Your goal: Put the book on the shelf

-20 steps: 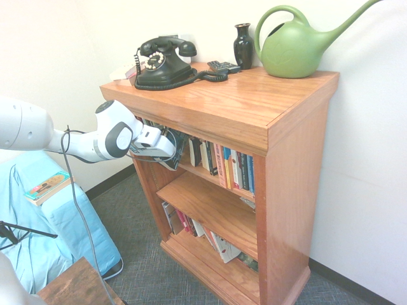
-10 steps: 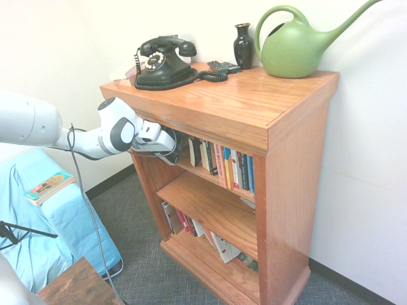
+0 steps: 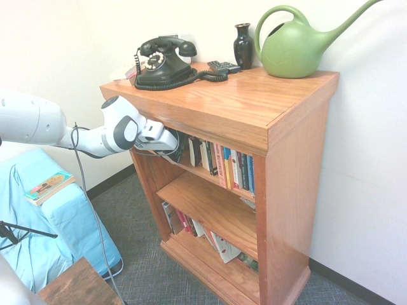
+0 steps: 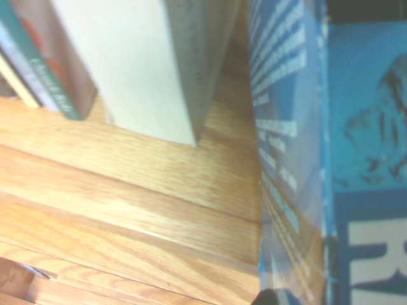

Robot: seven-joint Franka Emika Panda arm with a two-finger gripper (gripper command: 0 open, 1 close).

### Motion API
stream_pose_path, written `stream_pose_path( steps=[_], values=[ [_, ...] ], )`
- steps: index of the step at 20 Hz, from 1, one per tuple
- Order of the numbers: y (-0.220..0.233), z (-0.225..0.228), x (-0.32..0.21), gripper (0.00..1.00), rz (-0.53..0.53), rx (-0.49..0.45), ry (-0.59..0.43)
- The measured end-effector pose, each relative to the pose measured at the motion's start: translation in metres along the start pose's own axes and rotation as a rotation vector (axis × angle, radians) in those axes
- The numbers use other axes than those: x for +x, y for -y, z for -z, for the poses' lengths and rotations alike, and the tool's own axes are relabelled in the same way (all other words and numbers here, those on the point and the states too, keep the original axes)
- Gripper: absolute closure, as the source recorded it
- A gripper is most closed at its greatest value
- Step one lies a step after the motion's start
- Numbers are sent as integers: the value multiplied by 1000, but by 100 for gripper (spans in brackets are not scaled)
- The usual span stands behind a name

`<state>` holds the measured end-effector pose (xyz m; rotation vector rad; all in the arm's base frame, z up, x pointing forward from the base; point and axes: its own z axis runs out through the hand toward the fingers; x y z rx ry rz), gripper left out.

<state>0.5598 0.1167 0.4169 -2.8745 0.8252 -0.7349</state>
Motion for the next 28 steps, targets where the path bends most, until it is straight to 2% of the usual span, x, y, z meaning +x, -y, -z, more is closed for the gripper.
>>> stream_pose_path(
  steps=[17, 23, 28],
  values=[
    [1, 1, -6, 0, 16, -8, 11],
    [-36, 12, -25, 0, 3, -52, 33],
    [-81, 38, -62, 0, 55, -170, 27]
  ],
)
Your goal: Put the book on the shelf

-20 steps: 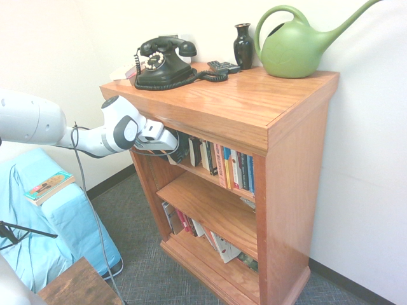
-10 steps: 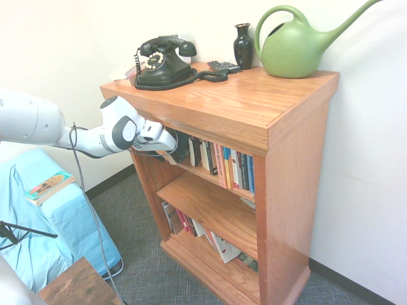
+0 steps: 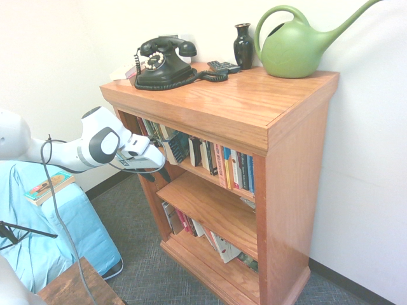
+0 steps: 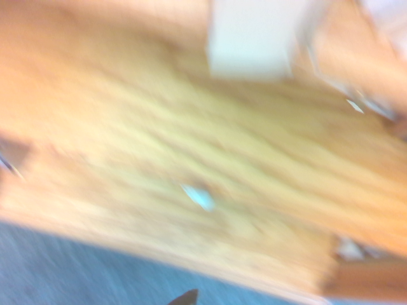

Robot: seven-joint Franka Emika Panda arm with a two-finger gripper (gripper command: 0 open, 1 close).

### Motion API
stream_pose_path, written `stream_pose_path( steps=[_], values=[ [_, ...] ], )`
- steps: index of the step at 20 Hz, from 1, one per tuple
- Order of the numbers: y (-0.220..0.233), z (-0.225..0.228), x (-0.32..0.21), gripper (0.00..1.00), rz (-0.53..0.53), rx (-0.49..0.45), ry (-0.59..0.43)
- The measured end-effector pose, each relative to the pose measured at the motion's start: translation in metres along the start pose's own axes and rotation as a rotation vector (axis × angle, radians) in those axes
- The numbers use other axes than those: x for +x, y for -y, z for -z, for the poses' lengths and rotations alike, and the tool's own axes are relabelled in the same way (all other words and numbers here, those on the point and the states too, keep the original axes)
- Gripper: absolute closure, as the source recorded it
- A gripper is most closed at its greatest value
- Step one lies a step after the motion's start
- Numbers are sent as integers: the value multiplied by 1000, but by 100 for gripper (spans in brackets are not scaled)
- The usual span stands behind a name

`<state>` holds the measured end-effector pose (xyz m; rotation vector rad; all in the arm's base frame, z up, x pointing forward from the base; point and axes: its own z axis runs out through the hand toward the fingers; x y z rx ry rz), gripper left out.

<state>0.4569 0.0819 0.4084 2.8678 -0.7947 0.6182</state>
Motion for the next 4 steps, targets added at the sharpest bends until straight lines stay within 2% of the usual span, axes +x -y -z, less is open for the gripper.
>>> stream_pose_path(
  steps=[4],
  values=[
    [-42, 23, -22, 0, 1, -79, -49]
  ],
)
